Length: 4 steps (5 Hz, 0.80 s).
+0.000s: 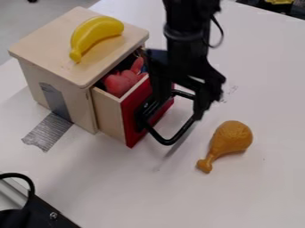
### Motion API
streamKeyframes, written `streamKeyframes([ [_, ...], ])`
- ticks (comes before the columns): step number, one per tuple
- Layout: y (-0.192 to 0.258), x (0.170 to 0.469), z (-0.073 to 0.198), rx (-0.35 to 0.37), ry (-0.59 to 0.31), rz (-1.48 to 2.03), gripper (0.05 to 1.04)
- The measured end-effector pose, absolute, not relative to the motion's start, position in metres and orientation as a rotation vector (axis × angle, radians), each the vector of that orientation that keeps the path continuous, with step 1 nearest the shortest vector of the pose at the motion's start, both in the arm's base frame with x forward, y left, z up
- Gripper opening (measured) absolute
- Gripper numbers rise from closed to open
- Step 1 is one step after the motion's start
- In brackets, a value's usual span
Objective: Closed the drawer
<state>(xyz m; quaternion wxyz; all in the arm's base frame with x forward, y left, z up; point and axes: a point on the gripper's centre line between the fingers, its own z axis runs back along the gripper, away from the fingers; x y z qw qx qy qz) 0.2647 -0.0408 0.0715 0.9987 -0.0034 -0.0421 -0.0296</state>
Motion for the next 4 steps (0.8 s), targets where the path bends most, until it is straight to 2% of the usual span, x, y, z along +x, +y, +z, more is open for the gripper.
streamKeyframes([
  [1, -0.045, 0.268, 0.05, 0.008, -0.057, -0.05, 0.993],
  [2, -0.047, 0.269, 0.026, 0.061, -0.006, -0.065, 0.972],
  [3, -0.05, 0.267, 0.009, 0.08, 0.041, -0.091, 0.86],
  [4, -0.049, 0.266, 0.006, 0.085, 0.052, -0.089, 0.567],
])
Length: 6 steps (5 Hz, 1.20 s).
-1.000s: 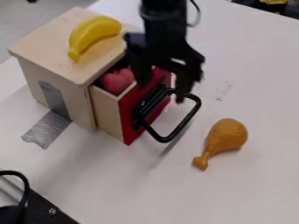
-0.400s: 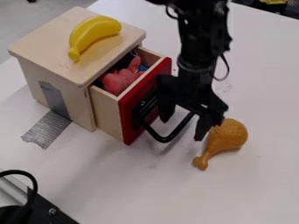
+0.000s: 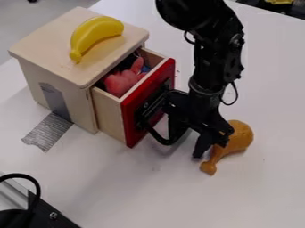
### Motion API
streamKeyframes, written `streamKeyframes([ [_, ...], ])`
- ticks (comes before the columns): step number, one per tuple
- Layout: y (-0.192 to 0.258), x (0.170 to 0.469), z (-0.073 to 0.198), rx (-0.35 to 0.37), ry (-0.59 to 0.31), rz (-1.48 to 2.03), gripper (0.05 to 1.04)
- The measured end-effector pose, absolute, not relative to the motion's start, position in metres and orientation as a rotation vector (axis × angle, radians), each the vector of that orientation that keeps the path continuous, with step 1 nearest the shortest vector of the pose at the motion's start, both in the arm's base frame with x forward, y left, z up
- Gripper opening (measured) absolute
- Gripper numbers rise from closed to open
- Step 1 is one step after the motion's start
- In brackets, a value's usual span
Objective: Closed the drawer
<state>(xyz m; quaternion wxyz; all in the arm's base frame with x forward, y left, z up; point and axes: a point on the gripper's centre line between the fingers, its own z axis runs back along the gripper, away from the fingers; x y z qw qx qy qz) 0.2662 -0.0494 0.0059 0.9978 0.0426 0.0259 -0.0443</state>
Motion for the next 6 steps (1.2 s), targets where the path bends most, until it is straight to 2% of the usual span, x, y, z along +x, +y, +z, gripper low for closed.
streamKeyframes([
  [1, -0.04, 0.266, 0.008, 0.119, 0.061, -0.075, 0.288],
  [2, -0.024, 0.267, 0.012, 0.13, 0.064, -0.023, 0.145],
  [3, 0.002, 0.268, 0.013, 0.139, 0.084, 0.046, 0.122],
  [6, 0.022, 0.269, 0.005, 0.169, 0.213, 0.091, 0.122],
])
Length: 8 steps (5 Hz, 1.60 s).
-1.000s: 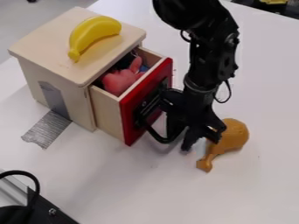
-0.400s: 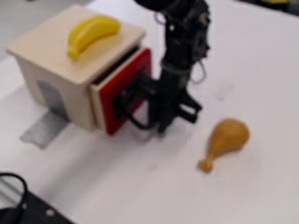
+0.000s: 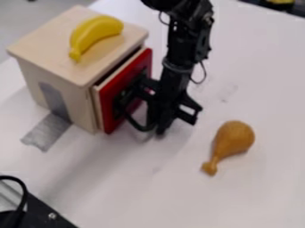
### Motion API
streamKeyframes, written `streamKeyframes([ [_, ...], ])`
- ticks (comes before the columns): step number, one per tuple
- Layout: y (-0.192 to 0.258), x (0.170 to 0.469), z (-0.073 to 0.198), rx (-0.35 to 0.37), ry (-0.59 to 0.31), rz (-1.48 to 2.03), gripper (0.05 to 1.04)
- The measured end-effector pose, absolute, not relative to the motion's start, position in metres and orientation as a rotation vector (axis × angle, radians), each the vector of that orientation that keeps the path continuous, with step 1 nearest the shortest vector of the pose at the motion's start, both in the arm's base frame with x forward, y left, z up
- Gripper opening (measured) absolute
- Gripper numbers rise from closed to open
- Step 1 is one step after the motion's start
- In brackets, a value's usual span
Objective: Closed the drawer
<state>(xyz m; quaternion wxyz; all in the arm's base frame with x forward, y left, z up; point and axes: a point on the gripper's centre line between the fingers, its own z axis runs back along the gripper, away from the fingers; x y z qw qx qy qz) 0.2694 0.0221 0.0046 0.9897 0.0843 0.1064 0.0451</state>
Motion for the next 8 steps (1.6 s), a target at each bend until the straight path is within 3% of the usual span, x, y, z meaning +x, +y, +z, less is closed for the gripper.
streamKeyframes([
  [2, 0.04, 0.261, 0.012, 0.219, 0.246, 0.096, 0.122],
  [4, 0.043, 0.258, 0.033, 0.233, 0.181, 0.113, 0.144],
  [5, 0.045, 0.254, 0.037, 0.216, 0.17, 0.166, 0.366],
  [6, 0.041, 0.253, 0.036, 0.181, 0.181, 0.167, 0.714],
  [7, 0.027, 0.258, 0.045, 0.131, 0.137, 0.118, 0.961],
  [8, 0.008, 0.264, 0.066, 0.083, 0.049, 0.063, 0.997],
])
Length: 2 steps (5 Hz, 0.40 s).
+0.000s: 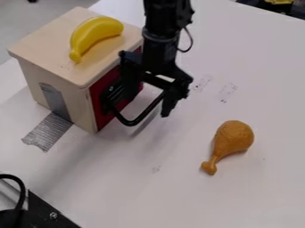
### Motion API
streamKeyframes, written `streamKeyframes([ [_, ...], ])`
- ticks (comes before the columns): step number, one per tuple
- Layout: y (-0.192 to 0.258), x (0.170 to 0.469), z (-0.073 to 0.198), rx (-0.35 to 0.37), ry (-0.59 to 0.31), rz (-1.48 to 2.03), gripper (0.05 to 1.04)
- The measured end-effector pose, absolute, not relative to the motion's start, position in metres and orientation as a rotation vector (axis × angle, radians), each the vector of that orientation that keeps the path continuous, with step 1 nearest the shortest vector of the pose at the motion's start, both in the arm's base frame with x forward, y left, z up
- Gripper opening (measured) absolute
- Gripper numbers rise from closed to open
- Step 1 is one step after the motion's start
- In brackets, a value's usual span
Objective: Closed the drawer
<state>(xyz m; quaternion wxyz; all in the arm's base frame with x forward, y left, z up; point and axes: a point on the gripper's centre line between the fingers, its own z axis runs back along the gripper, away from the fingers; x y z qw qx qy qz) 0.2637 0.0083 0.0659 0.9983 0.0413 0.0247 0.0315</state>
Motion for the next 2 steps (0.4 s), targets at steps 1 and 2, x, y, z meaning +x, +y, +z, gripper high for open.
streamKeyframes([
  [1, -0.005, 0.267, 0.098, 0.069, -0.042, 0.024, 0.997],
  [2, -0.012, 0.264, 0.126, 0.058, -0.123, 0.01, 0.997],
])
